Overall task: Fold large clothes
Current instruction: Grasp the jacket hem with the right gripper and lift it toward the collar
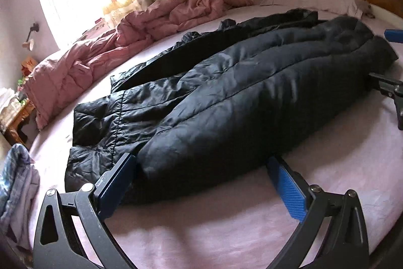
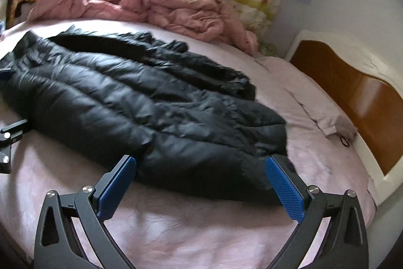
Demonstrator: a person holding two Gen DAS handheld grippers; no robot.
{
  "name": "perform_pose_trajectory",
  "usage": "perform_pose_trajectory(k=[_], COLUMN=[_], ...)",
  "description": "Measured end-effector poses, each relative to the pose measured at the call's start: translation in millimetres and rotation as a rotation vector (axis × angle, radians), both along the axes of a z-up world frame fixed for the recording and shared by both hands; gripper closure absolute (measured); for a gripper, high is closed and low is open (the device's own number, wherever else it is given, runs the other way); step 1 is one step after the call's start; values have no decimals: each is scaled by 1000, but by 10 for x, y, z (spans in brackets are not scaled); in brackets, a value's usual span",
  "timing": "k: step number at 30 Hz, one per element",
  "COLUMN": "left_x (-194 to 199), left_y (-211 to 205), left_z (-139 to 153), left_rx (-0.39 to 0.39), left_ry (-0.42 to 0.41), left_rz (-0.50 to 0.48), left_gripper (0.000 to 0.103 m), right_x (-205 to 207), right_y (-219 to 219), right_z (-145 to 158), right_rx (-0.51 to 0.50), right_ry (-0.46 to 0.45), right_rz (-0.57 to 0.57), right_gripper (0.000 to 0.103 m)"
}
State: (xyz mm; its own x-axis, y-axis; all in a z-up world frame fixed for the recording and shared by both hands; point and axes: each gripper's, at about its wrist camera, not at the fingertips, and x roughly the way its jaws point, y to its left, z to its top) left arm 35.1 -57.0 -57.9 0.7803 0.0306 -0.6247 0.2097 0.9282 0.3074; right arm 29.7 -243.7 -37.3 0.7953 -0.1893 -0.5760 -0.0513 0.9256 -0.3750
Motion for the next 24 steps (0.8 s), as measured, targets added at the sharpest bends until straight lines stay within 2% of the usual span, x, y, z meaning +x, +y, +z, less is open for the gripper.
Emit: perform_pose_trajectory(k=[6,9,12,13,15,16,18,19,21,24], left_x=[120,177,253,282,330,349,368,361,317,265], left_y=[104,268,465,548,730,800,898,926,963,999], left_z=[-43,-23,-42,-50,-31,-21,-6,6,52,127], left_rx=[42,5,70,66,-14,-50,-85,-98,-143,-195], left_ry=[-20,-5,-27,-21,9,16,6,-7,-31,-63], left_rz=[17,58,154,179,210,225,261,274,266,266], left_gripper=[0,0,0,0,1,4,18,28,37,59], right_x=[126,140,231,275,336,361,389,395,411,383], right_y=[113,126,-19,-110,-260,-333,-423,-460,-515,-510], right_z=[-226,-260,-254,-245,-212,-197,-183,-176,-175,-174], right_rx=[-55,-96,-87,-58,-1,24,38,45,68,76], right_ry=[86,67,66,76,88,92,90,87,89,75], right_rz=[17,7,-72,-103,-145,-164,-194,-205,-207,-208], right_gripper=[0,0,0,0,0,0,0,0,0,2])
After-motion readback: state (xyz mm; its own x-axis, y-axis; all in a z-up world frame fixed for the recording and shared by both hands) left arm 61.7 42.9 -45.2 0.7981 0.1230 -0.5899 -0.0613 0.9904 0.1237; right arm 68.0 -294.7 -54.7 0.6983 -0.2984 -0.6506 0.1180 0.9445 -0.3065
